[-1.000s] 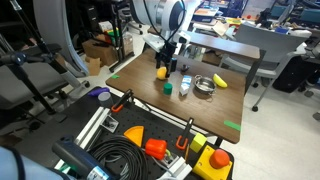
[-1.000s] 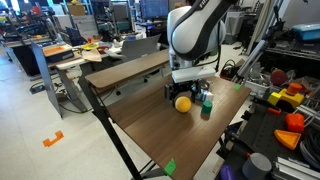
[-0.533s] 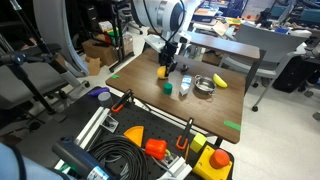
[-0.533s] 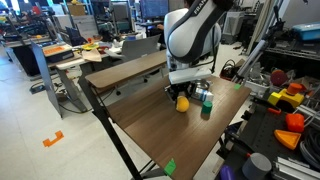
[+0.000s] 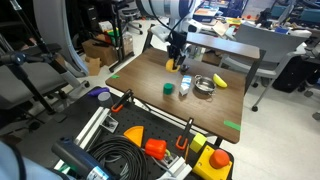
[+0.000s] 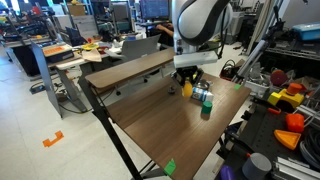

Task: Pick up the yellow toy from the table and put it in the small pot.

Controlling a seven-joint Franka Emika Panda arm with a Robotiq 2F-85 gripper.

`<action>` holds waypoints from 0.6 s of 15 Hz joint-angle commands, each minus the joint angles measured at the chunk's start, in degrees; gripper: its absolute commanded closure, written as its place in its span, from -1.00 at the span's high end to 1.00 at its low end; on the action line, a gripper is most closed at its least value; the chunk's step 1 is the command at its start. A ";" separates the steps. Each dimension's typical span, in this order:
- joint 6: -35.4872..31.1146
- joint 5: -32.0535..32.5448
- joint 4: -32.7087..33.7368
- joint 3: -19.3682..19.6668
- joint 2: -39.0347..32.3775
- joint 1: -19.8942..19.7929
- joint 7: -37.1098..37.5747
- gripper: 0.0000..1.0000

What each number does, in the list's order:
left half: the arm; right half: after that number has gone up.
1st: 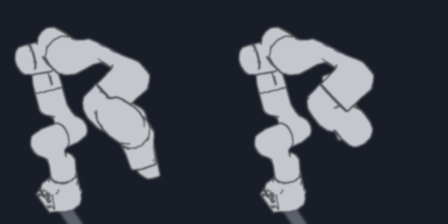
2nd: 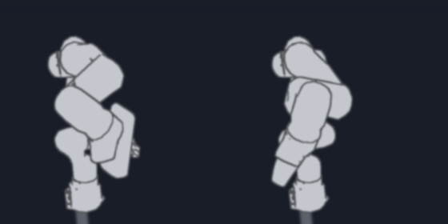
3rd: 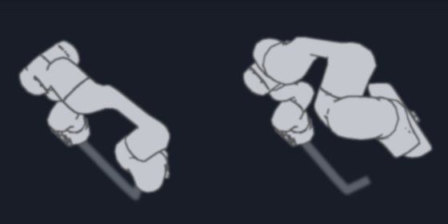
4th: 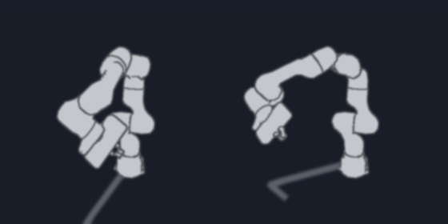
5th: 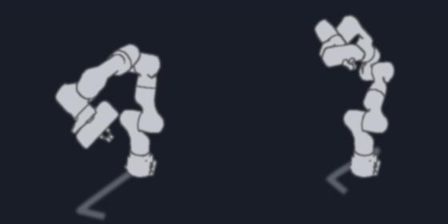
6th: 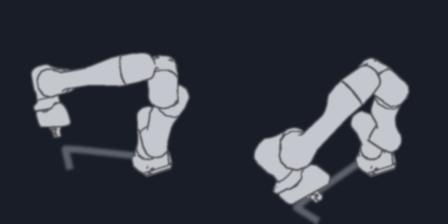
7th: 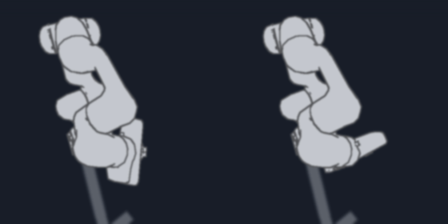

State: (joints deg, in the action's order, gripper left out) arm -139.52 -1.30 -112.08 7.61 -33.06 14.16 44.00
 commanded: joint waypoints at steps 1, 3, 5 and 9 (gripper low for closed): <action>0.35 1.14 -3.58 3.05 4.26 -1.85 5.80 -0.91; 0.56 0.60 -3.83 4.17 4.59 -3.84 7.86 -0.91; 1.36 -0.46 -2.35 4.50 3.35 -6.34 9.20 -0.91; 1.64 -1.95 -0.84 4.19 1.71 -9.91 11.78 -0.91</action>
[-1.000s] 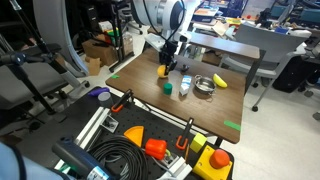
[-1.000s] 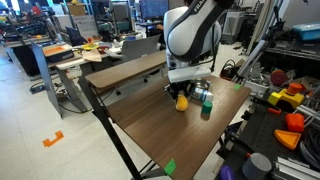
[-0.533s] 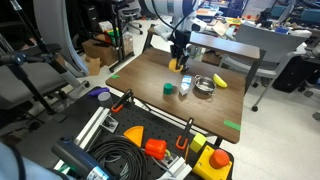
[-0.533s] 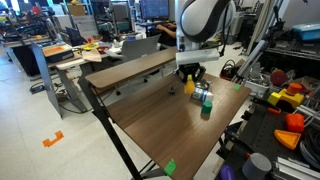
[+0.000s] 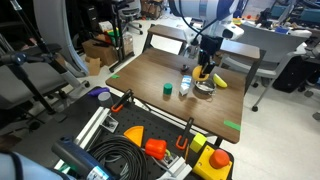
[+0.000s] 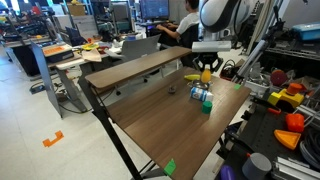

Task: Pick up the yellow toy from the table and put it in the small pot.

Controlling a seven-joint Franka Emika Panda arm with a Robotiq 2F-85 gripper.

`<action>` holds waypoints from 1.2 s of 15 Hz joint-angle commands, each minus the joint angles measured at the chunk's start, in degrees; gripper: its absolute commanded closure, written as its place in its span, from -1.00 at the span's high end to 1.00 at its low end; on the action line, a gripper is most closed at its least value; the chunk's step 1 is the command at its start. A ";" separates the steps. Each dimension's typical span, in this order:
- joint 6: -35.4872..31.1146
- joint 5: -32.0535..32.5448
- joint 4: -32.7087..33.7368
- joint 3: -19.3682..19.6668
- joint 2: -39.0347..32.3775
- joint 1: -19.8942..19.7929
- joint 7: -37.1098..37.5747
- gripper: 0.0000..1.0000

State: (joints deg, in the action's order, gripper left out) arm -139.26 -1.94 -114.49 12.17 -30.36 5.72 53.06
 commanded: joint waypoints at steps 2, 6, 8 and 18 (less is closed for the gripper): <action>1.49 -1.71 1.95 -0.36 -1.54 -2.41 4.01 -0.91; 1.48 -1.93 4.29 -0.42 -3.84 -3.06 7.25 -0.91; 1.81 -2.09 6.35 -0.56 -5.76 -3.22 8.70 -0.91; 4.70 -3.08 14.93 -0.90 -12.54 -3.92 11.72 -0.12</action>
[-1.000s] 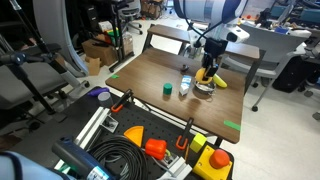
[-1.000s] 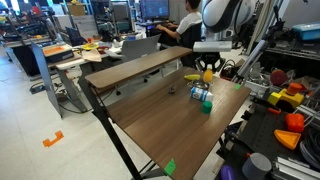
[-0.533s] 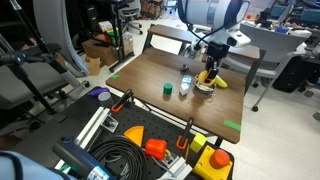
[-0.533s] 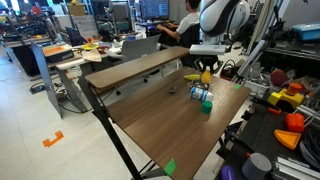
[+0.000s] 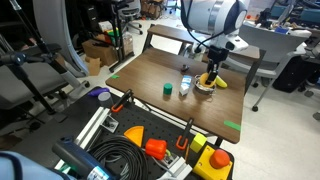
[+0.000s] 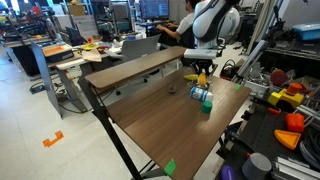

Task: Pick up the yellow toy from the table and put it in the small pot.

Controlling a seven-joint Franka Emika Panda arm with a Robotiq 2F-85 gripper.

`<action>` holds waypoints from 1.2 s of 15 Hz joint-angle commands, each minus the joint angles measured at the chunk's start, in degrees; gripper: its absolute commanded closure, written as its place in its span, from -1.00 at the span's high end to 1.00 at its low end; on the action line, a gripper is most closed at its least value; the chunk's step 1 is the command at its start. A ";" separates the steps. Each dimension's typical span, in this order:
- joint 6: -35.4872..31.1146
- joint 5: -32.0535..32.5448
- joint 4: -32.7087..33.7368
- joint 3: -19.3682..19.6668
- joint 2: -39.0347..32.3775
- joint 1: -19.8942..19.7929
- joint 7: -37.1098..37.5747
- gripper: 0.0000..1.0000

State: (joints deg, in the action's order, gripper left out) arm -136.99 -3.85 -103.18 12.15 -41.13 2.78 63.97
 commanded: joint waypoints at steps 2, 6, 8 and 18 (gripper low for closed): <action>3.28 -1.01 4.43 -0.86 -2.15 -0.81 1.07 0.05; 3.53 -0.94 4.32 -1.01 -1.74 -0.70 1.31 0.64; 3.35 -0.83 3.90 -0.99 -1.26 -0.60 1.37 0.89; -2.94 0.78 -6.12 -0.05 9.06 1.37 1.56 1.00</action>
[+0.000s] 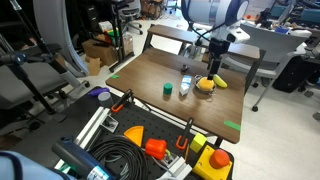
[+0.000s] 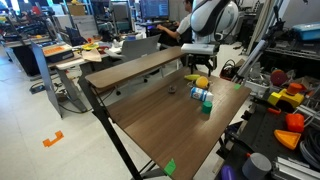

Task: Pick up the yellow toy from the table and put it in the small pot.

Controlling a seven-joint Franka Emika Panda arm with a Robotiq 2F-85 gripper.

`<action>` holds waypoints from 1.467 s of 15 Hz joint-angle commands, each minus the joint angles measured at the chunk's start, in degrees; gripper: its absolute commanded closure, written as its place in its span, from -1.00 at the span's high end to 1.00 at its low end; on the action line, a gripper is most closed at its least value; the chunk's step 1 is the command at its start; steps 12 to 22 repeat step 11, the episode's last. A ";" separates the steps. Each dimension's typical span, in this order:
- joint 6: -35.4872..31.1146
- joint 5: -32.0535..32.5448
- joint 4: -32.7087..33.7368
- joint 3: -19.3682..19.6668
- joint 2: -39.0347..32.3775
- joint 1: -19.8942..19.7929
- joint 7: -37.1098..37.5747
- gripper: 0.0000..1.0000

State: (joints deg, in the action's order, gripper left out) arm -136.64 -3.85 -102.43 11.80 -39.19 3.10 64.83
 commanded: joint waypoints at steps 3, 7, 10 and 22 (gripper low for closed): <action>-4.55 1.77 -11.72 0.04 13.26 1.73 0.23 1.00; -1.16 1.00 -10.28 -1.64 13.68 0.58 -0.62 1.00; -0.48 0.98 -12.01 -2.14 15.75 0.54 -0.91 1.00; -0.48 0.98 -12.10 -2.13 15.72 0.54 -0.97 1.00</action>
